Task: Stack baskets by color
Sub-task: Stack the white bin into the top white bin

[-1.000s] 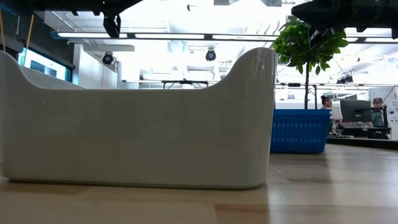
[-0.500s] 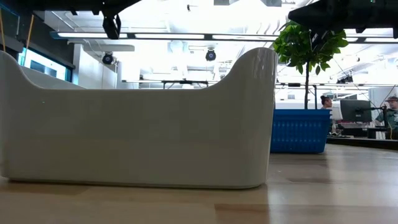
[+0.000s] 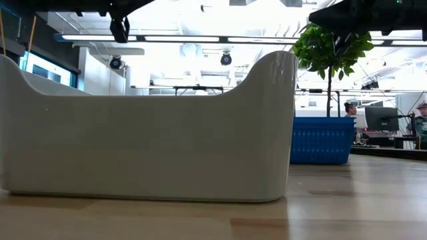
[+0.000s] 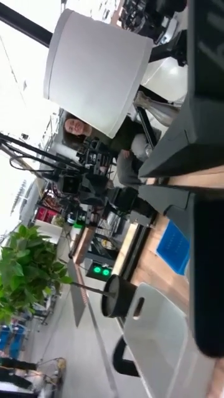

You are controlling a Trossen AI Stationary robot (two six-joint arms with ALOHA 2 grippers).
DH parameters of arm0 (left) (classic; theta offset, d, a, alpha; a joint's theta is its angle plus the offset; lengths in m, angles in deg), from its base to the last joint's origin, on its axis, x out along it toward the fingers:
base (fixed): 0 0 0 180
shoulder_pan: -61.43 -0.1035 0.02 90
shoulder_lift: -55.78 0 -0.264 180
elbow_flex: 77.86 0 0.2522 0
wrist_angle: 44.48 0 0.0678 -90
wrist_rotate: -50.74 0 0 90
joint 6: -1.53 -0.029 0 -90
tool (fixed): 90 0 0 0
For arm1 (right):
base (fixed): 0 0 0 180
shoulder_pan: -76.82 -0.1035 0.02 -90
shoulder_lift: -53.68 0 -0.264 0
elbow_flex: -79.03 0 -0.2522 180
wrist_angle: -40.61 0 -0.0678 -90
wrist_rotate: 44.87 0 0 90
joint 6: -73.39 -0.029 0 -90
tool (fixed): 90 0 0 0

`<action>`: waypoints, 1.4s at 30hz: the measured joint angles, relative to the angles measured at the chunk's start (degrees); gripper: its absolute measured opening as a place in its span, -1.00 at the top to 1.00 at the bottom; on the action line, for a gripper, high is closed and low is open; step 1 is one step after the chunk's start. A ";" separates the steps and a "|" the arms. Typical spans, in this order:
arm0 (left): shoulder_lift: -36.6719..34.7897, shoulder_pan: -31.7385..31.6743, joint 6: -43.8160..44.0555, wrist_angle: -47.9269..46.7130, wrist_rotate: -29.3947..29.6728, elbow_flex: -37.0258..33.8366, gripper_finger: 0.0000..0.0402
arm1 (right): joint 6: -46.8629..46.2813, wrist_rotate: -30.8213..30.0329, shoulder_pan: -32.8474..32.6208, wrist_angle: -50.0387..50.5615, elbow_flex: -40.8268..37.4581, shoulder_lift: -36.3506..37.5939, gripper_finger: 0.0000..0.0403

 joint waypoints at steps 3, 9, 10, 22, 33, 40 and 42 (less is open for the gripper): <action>0.00 0.02 0.39 -2.13 0.62 0.00 0.73 | 0.00 0.00 0.01 -0.01 0.00 0.00 1.00; 0.00 0.00 -0.13 -3.34 3.86 0.06 0.28 | -0.07 0.00 0.02 0.00 0.00 -0.01 1.00; 0.02 0.00 0.28 -3.69 3.86 0.43 0.21 | -0.07 0.00 0.01 0.00 0.00 -0.01 1.00; 9.09 4.74 -3.13 -42.90 -4.36 24.58 -0.20 | -0.20 -0.11 0.01 0.08 0.00 0.00 1.00; 23.32 30.47 10.33 -82.54 -4.69 31.55 -0.13 | -0.02 -3.17 0.02 1.73 0.00 -0.02 1.00; 31.89 41.34 20.91 -81.22 3.60 28.41 -0.13 | -0.48 -2.98 0.02 2.21 0.00 0.00 1.00; 33.98 42.39 22.11 -80.00 3.63 27.41 -0.13 | -1.05 -2.98 0.02 2.30 0.00 -0.02 1.00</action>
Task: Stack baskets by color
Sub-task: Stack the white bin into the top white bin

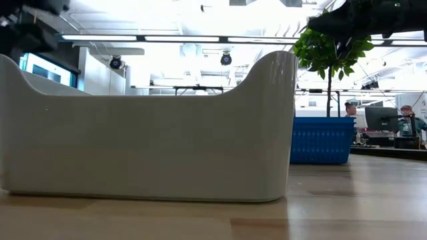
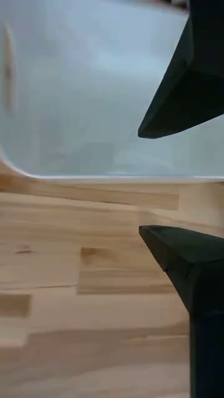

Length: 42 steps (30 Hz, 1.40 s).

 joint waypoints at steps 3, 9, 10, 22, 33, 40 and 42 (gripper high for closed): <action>2.50 0.77 1.08 3.51 -1.62 -1.62 -0.13 | -0.02 0.01 0.00 0.39 0.00 0.00 1.00; 5.02 1.06 4.01 6.59 -0.92 -4.64 -0.12 | -0.01 0.01 -0.01 1.28 0.00 0.02 1.00; 5.16 0.94 4.73 6.66 -0.78 -5.29 -0.10 | -0.02 0.01 0.00 1.53 0.00 0.00 1.00; 3.48 -0.39 1.72 6.65 -4.76 -6.10 0.94 | 0.20 0.03 -0.01 2.55 0.00 0.01 1.00; -10.81 -9.56 -11.61 -0.58 -10.53 -0.77 0.99 | 0.02 0.01 0.00 3.46 0.00 0.06 1.00; -15.10 -12.32 -12.57 -2.17 -10.80 -0.19 1.00 | 0.02 0.01 0.00 4.10 0.00 0.04 1.00; -14.73 -11.92 -12.60 -2.16 -10.23 -0.19 1.00 | 0.02 0.00 0.00 4.21 0.00 0.04 1.00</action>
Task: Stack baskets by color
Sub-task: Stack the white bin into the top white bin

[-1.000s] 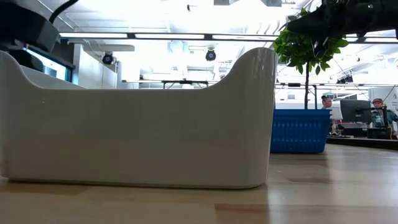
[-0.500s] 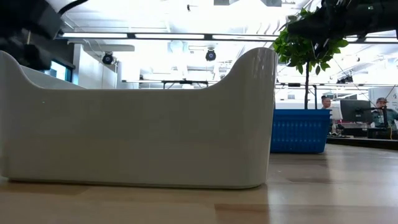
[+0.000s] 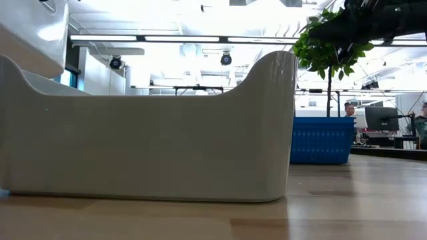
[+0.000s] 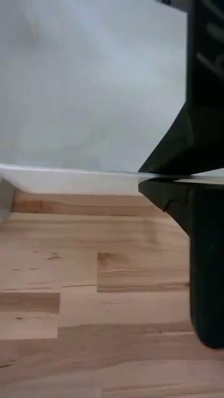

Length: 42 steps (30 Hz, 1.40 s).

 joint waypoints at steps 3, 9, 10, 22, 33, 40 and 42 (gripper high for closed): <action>0.36 0.24 -0.43 0.10 -0.04 0.73 1.00 | 0.00 0.01 0.00 0.03 0.00 0.00 1.00; -0.19 -4.47 -4.02 -3.37 8.20 11.05 1.00 | 0.14 -0.03 0.00 0.45 0.00 0.00 1.00; 0.08 -6.17 -5.83 -4.33 10.70 13.40 1.00 | 0.15 -0.03 -0.01 0.58 0.00 0.00 1.00; 21.74 -41.91 -48.69 -15.01 18.82 46.07 1.00 | -2.19 0.03 0.00 1.47 0.00 0.00 1.00; 39.06 -58.38 -68.43 -15.64 19.45 54.18 1.00 | -2.27 0.08 -0.02 2.22 0.00 0.00 1.00; 44.72 -59.88 -70.01 -15.23 17.69 54.25 1.00 | -3.52 0.18 -0.01 2.51 0.00 -0.02 1.00; 45.82 -59.91 -70.58 -15.46 17.66 54.25 1.00 | -3.52 0.18 0.00 2.61 0.00 -0.02 1.00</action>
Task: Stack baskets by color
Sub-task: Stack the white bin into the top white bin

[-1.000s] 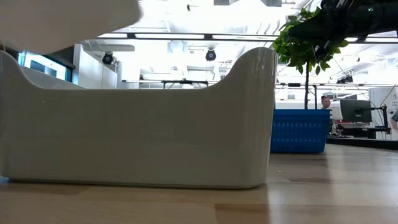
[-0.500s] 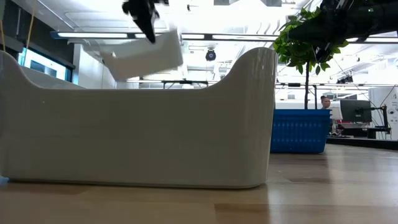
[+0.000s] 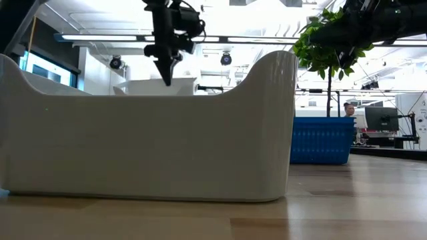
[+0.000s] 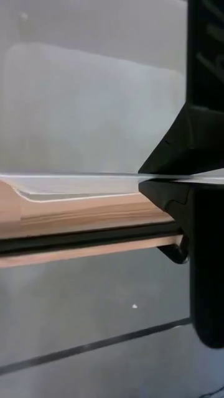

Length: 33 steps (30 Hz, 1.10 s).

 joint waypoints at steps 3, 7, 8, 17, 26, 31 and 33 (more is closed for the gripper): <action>1.00 0.02 -1.19 -0.03 0.01 0.02 1.00 | 0.01 0.00 0.00 0.00 0.00 0.00 1.00; 2.78 -0.09 -1.41 -0.63 -0.64 0.02 1.00 | 0.00 0.00 -0.01 0.00 0.00 0.00 1.00; 3.08 -0.25 -1.53 -1.17 -1.09 0.02 1.00 | 0.00 0.00 -0.01 0.00 0.00 0.00 1.00; 5.88 -0.35 -1.79 -2.52 -1.62 0.02 1.00 | 0.00 0.00 -0.01 0.00 0.00 0.00 1.00; 6.26 -0.11 -1.36 -1.84 -3.36 0.02 0.80 | 0.00 0.26 -0.01 0.00 0.00 0.00 1.00; 6.26 0.09 -1.36 -1.82 -4.24 0.02 0.44 | 0.00 0.26 0.00 0.00 0.00 0.00 1.00; 6.20 0.18 -1.36 -1.82 -4.03 0.02 0.29 | 0.00 0.26 0.00 0.00 0.00 0.00 1.00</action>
